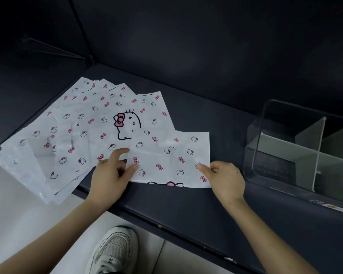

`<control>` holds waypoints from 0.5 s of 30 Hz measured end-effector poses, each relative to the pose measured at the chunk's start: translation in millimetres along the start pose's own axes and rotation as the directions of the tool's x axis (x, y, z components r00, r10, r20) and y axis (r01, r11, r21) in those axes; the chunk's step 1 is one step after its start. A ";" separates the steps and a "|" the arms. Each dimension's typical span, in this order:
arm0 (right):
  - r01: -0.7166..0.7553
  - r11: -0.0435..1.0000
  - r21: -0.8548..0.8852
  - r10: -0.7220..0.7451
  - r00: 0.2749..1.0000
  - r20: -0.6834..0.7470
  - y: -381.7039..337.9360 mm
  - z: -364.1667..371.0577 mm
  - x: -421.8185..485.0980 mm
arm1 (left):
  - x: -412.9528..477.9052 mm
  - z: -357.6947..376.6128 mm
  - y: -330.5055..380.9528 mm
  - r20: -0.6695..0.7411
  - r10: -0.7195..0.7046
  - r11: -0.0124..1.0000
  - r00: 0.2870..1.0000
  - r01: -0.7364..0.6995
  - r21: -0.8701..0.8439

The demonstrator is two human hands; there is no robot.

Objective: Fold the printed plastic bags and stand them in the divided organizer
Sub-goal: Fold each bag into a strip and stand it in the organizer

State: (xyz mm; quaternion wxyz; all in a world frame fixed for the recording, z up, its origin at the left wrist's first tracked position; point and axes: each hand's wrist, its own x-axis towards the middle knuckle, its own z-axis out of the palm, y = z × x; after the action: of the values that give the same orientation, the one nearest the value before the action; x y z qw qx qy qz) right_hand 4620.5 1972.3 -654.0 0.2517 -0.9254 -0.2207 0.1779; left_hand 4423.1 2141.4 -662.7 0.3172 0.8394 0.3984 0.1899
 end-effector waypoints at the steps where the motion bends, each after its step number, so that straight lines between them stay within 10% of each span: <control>1: -0.002 1.000 -0.008 0.002 1.000 -0.002 -0.5 0.1 0.5 | -0.5 -1.4 -3.9 0.015 0.044 0.999 0.999 -0.044 0.007; 15: -0.026 0.999 0.023 0.025 1.000 0.018 3.8 0.1 5.4 | -0.8 -21.2 -26.1 0.230 0.024 0.983 0.973 0.019 -0.182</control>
State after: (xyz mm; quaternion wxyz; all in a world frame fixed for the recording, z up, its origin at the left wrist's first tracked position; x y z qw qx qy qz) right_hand 4626.2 1972.1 -657.3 0.2581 -0.9235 -0.2091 0.1919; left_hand 4396.2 2161.4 -665.2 0.4369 0.8236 0.3385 0.1273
